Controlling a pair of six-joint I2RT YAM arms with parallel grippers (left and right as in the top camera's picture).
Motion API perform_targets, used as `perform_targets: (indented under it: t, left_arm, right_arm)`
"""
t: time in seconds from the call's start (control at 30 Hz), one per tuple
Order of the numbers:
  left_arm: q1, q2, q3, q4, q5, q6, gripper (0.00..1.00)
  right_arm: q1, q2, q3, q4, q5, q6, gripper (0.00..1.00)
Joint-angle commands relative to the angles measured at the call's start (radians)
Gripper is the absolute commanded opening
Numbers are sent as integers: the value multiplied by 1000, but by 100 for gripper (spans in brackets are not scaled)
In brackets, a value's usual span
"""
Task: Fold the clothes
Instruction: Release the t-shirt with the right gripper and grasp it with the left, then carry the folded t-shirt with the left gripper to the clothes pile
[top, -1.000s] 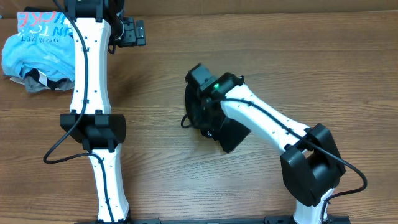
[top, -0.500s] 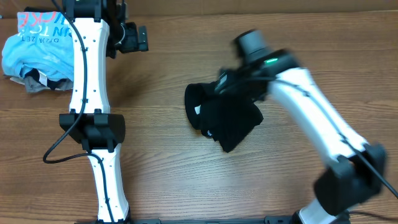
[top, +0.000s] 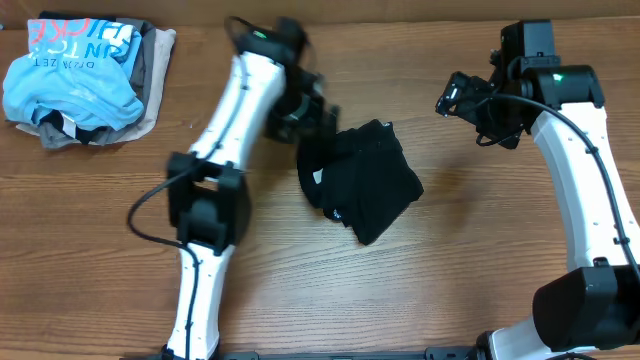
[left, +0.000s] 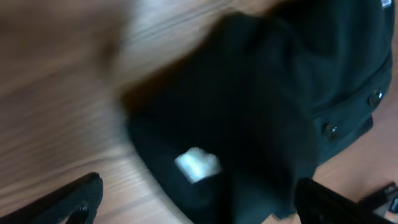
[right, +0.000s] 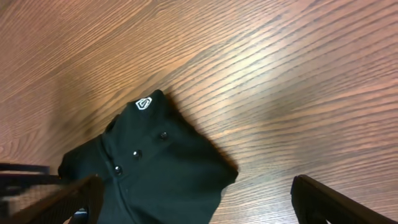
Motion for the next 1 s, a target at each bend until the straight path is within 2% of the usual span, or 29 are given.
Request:
perform_targets:
  t: [0.0, 0.2, 0.43, 0.5, 0.53, 0.57, 0.63, 0.8, 0.97]
  left_arm:
    - [-59, -4, -101, 60, 55, -112, 100]
    - [-138, -4, -241, 216, 133, -203, 100]
    - [-207, -4, -381, 356, 98, -264, 100]
    - [-219, -4, -411, 391, 80, -282, 97]
    - [-220, -4, -417, 399, 82, -287, 89]
    - [-220, -4, -417, 403, 86, -286, 67]
    - [-217, -4, -417, 419, 88, -287, 5]
    - [-165, -4, -410, 470, 87, -288, 4]
    - [-56, -11, -359, 412, 107, -230, 4]
  right_arm:
    - [-6, -3, -1, 1, -11, -21, 99]
    - [-6, -3, -3, 1, -11, -40, 99]
    - [-6, -3, -3, -3, -11, -41, 99]
    - [-6, -3, -3, -2, -11, -41, 99]
    - [-6, -3, -3, -2, -11, -41, 99]
    - [-6, -3, -3, -2, -11, -41, 99]
    - [-6, -3, -3, -2, -11, -43, 99]
    - [-6, -3, -3, -6, -11, -48, 99]
    - [-6, -3, -3, -8, -11, -60, 99]
